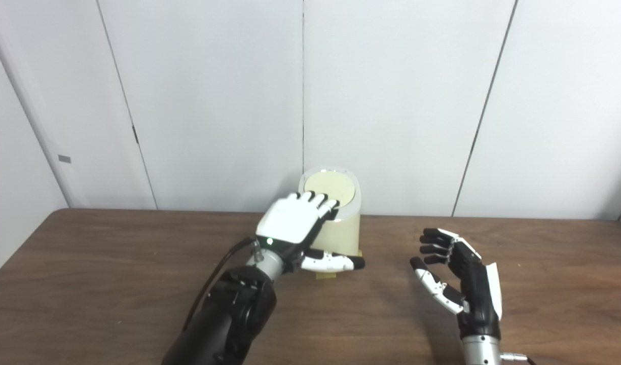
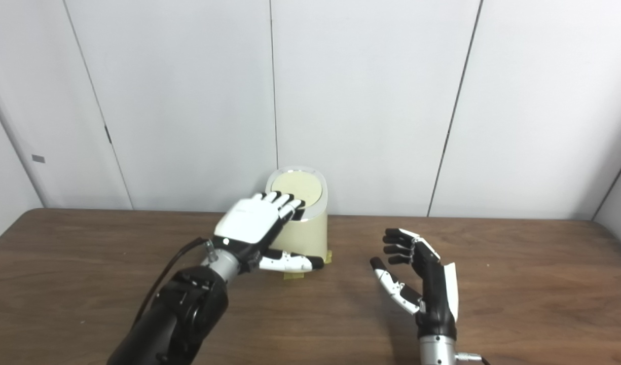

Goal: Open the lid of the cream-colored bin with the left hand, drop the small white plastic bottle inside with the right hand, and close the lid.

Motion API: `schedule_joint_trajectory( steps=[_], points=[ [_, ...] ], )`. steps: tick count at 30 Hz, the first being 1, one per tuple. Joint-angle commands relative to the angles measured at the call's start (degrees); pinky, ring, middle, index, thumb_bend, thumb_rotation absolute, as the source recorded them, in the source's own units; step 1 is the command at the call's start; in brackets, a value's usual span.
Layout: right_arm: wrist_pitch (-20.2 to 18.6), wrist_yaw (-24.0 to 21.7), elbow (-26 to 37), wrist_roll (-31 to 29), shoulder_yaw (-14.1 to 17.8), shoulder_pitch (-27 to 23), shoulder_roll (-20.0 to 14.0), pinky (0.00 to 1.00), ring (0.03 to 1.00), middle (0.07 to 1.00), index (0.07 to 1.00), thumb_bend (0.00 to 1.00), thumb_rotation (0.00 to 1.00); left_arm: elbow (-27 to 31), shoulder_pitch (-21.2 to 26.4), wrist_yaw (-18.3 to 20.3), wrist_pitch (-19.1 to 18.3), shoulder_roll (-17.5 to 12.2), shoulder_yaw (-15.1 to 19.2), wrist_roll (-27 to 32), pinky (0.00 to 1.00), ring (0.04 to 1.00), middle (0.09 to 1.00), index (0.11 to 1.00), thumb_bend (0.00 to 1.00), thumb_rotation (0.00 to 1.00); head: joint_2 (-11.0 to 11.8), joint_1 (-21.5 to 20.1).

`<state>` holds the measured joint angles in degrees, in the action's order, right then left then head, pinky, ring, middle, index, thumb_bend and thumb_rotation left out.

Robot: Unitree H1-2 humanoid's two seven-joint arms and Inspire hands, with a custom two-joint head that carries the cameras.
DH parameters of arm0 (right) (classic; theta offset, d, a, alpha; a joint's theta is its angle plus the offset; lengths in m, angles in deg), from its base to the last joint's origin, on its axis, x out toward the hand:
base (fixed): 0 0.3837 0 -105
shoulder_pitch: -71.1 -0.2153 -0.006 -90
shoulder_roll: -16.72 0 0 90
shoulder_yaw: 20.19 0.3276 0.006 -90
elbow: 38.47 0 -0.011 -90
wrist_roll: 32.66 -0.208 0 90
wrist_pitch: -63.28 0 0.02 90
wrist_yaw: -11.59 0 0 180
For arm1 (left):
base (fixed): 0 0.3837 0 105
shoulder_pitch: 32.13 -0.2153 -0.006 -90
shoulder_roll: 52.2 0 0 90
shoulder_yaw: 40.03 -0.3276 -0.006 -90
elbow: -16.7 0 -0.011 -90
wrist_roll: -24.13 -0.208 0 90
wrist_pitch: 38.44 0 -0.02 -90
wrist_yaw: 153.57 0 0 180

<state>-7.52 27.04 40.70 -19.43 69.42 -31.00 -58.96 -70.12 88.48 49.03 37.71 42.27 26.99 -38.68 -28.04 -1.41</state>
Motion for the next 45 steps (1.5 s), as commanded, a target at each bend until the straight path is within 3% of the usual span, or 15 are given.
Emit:
schedule_joint_trajectory(
  steps=[1,10,16,22,33,38,45],
  points=[
    [2.5,0.5,-1.4,0.7,-0.6,-0.6,1.4,0.54,0.618,0.653,0.654,0.25,0.15,1.1,3.7,-0.6,-0.3,0.3,0.5,-0.2,1.00,1.000,1.000,1.000,0.87,1.00,0.0,0.0],
    [2.5,0.5,-1.4,1.1,-0.9,-0.6,1.6,0.54,0.622,0.653,0.655,0.24,0.15,1.5,6.7,3.6,-5.0,1.3,-0.6,-6.5,1.00,1.000,1.000,1.000,0.90,0.99,0.1,-0.2],
    [2.7,0.6,-1.6,0.7,-0.8,-0.7,1.8,0.54,0.626,0.659,0.660,0.25,0.15,0.7,6.3,-0.3,-3.9,1.0,-0.8,-8.1,1.00,1.000,1.000,1.000,0.90,0.94,0.1,-0.2],
    [3.0,0.7,-2.0,0.6,-0.7,-0.9,1.7,0.55,0.627,0.658,0.659,0.24,0.14,1.2,6.0,-1.3,-3.6,0.3,-1.1,-9.5,1.00,1.000,1.000,1.000,0.91,0.93,0.3,-0.1],
    [2.4,1.1,-2.1,1.9,-0.8,-1.3,1.7,0.54,0.622,0.654,0.657,0.24,0.19,2.9,6.5,2.4,-2.0,-1.2,-1.6,-11.5,1.00,1.000,1.000,1.000,0.93,0.98,0.3,0.0],
    [2.4,1.1,-1.9,1.8,-0.7,-1.2,2.1,0.54,0.622,0.655,0.660,0.25,0.20,2.2,6.2,3.4,0.9,-2.4,-3.1,-11.6,1.00,1.000,0.903,0.877,0.96,0.96,0.2,-0.3],
    [2.5,1.3,-1.5,2.3,-0.8,-1.4,2.3,0.53,0.617,0.650,0.655,0.24,0.18,0.8,6.1,6.3,5.4,-3.5,-4.4,-8.9,1.00,0.882,0.708,0.680,0.98,0.93,-0.1,-0.5]
  ],
)
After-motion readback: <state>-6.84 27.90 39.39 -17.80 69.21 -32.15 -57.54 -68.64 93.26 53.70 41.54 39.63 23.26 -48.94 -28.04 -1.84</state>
